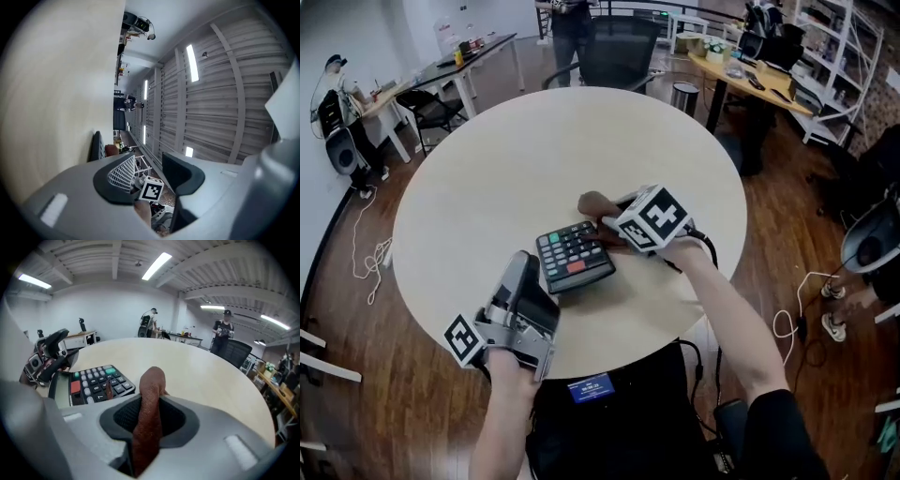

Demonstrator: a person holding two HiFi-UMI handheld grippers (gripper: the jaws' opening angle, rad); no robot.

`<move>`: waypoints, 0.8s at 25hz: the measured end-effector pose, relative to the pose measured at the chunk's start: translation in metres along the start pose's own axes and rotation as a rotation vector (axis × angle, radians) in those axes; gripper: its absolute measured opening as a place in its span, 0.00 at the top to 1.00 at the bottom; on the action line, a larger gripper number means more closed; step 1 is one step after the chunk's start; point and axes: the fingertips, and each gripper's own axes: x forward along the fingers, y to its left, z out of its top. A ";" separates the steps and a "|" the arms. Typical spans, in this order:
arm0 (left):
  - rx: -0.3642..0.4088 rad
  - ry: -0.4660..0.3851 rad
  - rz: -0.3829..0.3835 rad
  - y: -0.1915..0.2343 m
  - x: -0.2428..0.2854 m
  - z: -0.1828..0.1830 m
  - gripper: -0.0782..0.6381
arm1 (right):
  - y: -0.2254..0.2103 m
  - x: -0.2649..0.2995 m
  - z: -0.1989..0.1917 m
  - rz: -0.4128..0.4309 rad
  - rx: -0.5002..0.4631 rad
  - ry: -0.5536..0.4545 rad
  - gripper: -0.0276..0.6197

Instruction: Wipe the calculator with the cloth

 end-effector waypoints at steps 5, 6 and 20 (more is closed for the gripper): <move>0.048 0.010 -0.016 -0.004 0.004 -0.009 0.66 | 0.034 -0.014 -0.005 0.165 0.026 -0.026 0.80; 0.050 0.006 -0.014 -0.004 0.004 -0.008 0.66 | 0.041 -0.020 -0.006 0.212 0.051 -0.044 0.80; 0.126 0.025 0.078 0.012 0.013 0.004 0.66 | 0.020 -0.016 -0.029 -0.102 -0.647 0.222 0.80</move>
